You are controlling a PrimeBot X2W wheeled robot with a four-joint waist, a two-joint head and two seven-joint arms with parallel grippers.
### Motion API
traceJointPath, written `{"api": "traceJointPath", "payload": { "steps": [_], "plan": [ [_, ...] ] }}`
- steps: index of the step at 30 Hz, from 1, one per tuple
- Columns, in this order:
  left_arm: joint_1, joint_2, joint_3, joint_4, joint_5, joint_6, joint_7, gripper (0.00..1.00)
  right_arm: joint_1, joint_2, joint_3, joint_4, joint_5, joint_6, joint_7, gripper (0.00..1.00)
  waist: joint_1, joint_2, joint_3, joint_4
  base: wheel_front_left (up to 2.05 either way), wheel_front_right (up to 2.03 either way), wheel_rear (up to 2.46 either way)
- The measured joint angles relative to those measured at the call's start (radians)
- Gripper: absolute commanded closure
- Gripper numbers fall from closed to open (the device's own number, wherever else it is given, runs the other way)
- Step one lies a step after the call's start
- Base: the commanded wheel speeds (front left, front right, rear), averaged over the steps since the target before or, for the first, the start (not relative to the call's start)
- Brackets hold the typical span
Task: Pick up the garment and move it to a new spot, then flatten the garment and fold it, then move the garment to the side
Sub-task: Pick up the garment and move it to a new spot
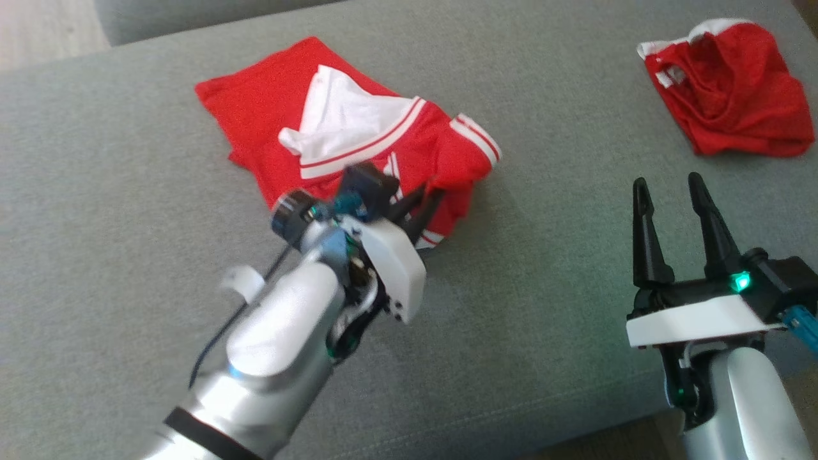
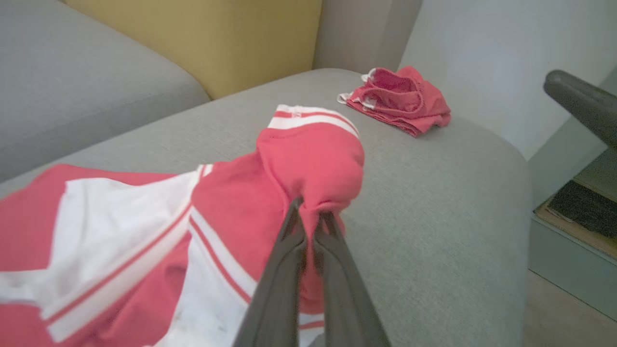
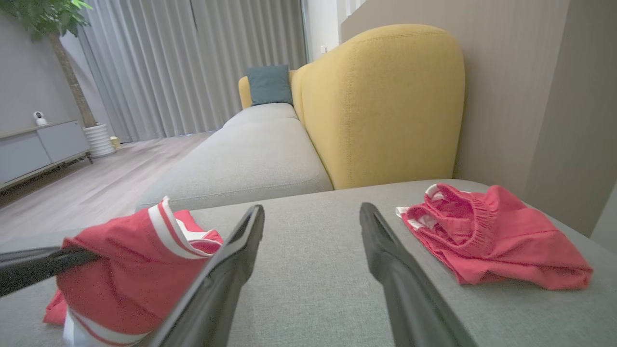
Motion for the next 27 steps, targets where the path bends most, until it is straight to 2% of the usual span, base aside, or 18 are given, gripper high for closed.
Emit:
{"api": "traceJointPath", "payload": {
  "steps": [1, 2, 3, 8, 14, 17, 22, 27],
  "plan": [
    [0.009, -0.002, -0.013, 0.007, -0.004, 0.000, -0.019, 0.89, -0.002, 0.000, 0.001, 0.002, 0.002, 0.000, -0.004, 0.00, 0.0000, 0.0000, 0.006, -0.005, 0.00, 0.00, 0.00],
    [0.014, -0.003, -0.028, 0.012, -0.010, 0.002, -0.035, 0.59, -0.004, 0.000, 0.001, 0.006, 0.002, 0.000, -0.005, 0.00, 0.0000, 0.0000, 0.012, -0.010, 0.00, 0.00, 0.00],
    [0.017, -0.004, -0.038, 0.015, -0.016, 0.010, -0.055, 0.00, -0.004, 0.000, 0.001, 0.010, 0.002, 0.000, -0.005, 0.00, 0.0000, 0.0000, 0.017, -0.014, 0.00, 0.00, 0.00],
    [0.017, -0.007, -0.110, -0.022, -0.087, 0.027, -0.147, 0.00, -0.003, 0.000, -0.007, 0.027, 0.002, 0.000, -0.014, 0.00, 0.0000, 0.0000, 0.026, -0.010, 0.00, 0.00, 0.00],
    [0.019, -0.007, -0.141, -0.039, -0.113, 0.080, -0.219, 0.00, -0.004, 0.000, -0.019, 0.037, -0.001, 0.000, -0.018, 0.00, 0.0000, 0.0000, 0.010, 0.038, 0.00, 0.00, 0.00],
    [0.044, 0.015, -0.107, -0.042, -0.113, 0.108, -0.247, 0.00, -0.003, 0.000, -0.021, 0.041, -0.001, 0.000, -0.018, 0.00, 0.0000, 0.0000, -0.007, 0.062, 0.00, 0.00, 0.00],
    [0.145, 0.097, -0.040, -0.065, -0.114, 0.160, -0.269, 0.00, -0.001, 0.000, -0.026, 0.048, -0.027, 0.000, -0.012, 0.00, 0.0000, 0.0000, -0.046, 0.100, 0.00, 0.00, 0.00],
    [0.249, 0.139, 0.046, -0.164, -0.123, 0.225, -0.278, 0.00, 0.029, 0.000, -0.021, 0.048, -0.044, 0.000, -0.001, 0.00, 0.0000, 0.0000, -0.093, 0.138, 0.00, 0.00, 0.00]
  ]
}}
